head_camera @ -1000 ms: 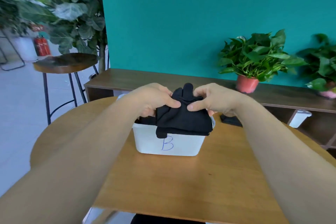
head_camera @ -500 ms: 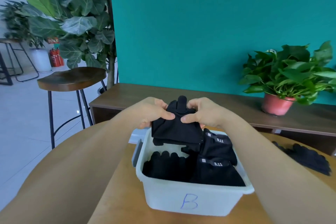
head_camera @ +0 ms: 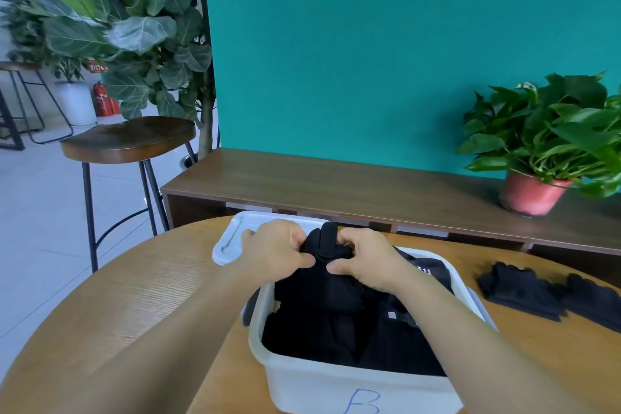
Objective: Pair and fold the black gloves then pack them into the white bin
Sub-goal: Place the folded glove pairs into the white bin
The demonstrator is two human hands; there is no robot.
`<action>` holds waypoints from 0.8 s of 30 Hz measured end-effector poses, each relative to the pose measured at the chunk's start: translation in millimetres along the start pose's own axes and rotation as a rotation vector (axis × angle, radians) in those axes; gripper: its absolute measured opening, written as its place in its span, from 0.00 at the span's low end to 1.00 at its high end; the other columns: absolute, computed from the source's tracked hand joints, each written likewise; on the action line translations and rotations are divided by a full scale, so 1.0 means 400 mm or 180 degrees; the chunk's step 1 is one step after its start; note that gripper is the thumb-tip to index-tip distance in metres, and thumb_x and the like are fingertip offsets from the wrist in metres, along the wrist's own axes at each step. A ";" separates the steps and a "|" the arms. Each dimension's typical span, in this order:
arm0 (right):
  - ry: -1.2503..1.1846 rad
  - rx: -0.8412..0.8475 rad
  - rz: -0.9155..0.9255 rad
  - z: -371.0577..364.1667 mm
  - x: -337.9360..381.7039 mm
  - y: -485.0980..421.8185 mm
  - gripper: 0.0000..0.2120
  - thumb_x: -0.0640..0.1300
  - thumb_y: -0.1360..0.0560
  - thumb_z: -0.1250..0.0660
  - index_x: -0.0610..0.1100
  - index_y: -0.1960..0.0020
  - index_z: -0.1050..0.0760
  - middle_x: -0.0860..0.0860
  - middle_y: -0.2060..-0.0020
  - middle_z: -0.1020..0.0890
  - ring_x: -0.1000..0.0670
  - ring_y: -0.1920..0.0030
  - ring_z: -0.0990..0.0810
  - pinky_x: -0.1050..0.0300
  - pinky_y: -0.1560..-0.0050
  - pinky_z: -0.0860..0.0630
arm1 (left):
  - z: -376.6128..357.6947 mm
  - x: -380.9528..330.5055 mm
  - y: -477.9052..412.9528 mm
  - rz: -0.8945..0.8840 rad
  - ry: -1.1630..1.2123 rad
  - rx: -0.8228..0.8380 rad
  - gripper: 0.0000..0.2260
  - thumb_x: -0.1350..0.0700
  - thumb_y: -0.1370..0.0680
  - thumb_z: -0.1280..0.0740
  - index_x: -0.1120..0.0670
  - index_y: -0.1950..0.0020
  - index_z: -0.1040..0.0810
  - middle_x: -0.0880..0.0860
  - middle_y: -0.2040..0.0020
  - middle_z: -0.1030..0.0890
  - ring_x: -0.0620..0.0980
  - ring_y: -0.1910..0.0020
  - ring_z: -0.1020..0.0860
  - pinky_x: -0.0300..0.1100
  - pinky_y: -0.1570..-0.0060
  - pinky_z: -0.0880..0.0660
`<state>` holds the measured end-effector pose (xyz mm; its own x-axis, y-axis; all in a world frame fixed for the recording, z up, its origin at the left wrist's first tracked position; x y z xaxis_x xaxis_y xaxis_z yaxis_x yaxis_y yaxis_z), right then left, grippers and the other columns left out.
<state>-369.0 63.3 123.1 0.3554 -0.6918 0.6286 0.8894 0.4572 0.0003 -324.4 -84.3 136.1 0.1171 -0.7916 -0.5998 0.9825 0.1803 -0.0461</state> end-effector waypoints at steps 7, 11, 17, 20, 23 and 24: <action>0.0135 -0.0171 0.0059 -0.014 -0.008 0.007 0.12 0.48 0.30 0.25 0.49 0.48 0.21 0.52 0.55 0.20 0.48 0.55 0.21 0.49 0.52 0.22 | 0.015 0.006 0.024 -0.0259 -0.0443 -0.0293 0.08 0.46 0.24 0.30 0.44 0.46 0.21 0.40 0.66 0.24 0.43 0.42 0.33 0.44 0.54 0.49; 0.0221 -0.0313 0.0080 -0.008 -0.004 0.014 0.16 0.50 0.30 0.25 0.49 0.44 0.24 0.55 0.58 0.24 0.50 0.54 0.24 0.51 0.51 0.23 | 0.023 0.020 0.059 -0.0386 -0.0178 -0.0496 0.13 0.46 0.25 0.29 0.39 0.42 0.25 0.36 0.51 0.20 0.40 0.37 0.35 0.40 0.51 0.51; 0.1017 -0.0658 0.0331 0.031 0.045 0.055 0.17 0.56 0.26 0.30 0.49 0.45 0.30 0.53 0.52 0.25 0.48 0.51 0.24 0.53 0.54 0.27 | -0.008 0.033 0.101 -0.0488 -0.0254 -0.0244 0.11 0.48 0.26 0.27 0.36 0.48 0.23 0.35 0.40 0.28 0.41 0.35 0.40 0.43 0.39 0.52; 0.1445 -0.0902 0.0536 0.060 0.063 0.087 0.20 0.60 0.24 0.33 0.51 0.39 0.30 0.54 0.43 0.27 0.49 0.47 0.24 0.54 0.54 0.29 | -0.015 0.037 0.098 -0.0427 -0.0293 -0.0079 0.13 0.49 0.27 0.27 0.34 0.47 0.23 0.36 0.33 0.34 0.43 0.29 0.45 0.48 0.32 0.55; 0.1386 -0.0705 0.0879 0.048 0.063 0.118 0.23 0.57 0.26 0.30 0.53 0.34 0.29 0.55 0.41 0.28 0.52 0.40 0.29 0.57 0.47 0.30 | -0.025 0.040 0.093 -0.0337 -0.0509 0.0078 0.17 0.50 0.26 0.27 0.34 0.41 0.23 0.41 0.25 0.41 0.46 0.25 0.50 0.54 0.29 0.56; 0.1401 -0.0551 0.0958 0.034 0.060 0.124 0.25 0.57 0.27 0.30 0.54 0.32 0.29 0.56 0.41 0.29 0.53 0.39 0.32 0.58 0.43 0.32 | -0.028 0.042 0.093 -0.0292 -0.0548 0.0129 0.18 0.50 0.26 0.27 0.33 0.40 0.24 0.43 0.24 0.44 0.48 0.24 0.51 0.55 0.28 0.57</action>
<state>-320.4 76.9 148.5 0.6544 -0.7300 0.1972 0.7512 0.5978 -0.2799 -287.7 -84.3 115.3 0.0462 -0.8924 -0.4489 0.9948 0.0818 -0.0602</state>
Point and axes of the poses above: each hand's wrist, its own y-axis away from the middle knuckle, its own z-axis out of the back of the hand, x = y × z, the point moved 10 cm from there along -y, towards the middle knuckle
